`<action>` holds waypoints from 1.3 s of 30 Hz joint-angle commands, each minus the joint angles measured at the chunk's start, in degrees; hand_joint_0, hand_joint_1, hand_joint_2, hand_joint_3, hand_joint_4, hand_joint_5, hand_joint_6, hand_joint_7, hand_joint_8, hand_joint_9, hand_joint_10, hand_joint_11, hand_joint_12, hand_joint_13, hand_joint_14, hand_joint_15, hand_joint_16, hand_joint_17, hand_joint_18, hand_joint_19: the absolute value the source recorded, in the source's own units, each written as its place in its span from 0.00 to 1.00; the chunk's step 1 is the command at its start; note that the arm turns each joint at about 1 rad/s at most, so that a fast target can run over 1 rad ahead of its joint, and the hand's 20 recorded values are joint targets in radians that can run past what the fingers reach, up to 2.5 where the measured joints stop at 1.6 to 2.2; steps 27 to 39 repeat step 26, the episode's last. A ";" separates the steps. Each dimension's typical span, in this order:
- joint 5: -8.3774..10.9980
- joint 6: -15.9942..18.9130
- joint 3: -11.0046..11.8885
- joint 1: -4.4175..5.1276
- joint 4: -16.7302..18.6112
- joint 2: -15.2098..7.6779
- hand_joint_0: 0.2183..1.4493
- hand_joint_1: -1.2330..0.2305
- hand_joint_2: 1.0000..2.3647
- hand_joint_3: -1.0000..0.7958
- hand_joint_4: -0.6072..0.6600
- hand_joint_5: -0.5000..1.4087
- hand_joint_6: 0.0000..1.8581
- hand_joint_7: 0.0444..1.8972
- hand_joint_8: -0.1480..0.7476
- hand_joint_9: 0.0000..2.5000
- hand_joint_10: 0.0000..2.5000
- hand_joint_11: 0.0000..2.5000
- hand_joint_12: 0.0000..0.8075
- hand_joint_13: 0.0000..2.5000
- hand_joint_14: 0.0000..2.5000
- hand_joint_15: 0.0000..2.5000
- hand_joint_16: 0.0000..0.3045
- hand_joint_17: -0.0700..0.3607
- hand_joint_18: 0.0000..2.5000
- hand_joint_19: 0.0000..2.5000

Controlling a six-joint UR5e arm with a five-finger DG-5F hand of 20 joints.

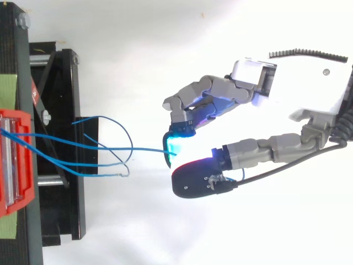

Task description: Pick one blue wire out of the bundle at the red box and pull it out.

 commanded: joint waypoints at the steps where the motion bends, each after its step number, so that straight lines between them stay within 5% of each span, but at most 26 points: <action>1: 0.00 0.00 -0.03 0.01 0.00 -0.03 0.32 0.32 0.02 0.53 0.56 0.19 0.48 0.63 0.59 0.35 0.01 0.24 0.55 0.18 0.00 0.04 0.20 0.48 0.22 0.10; 39: 0.00 0.00 -0.03 0.10 0.00 0.06 0.32 0.32 0.02 0.53 0.55 0.18 0.48 0.63 0.59 0.34 0.01 0.24 0.55 0.18 0.00 0.05 0.20 0.48 0.22 0.10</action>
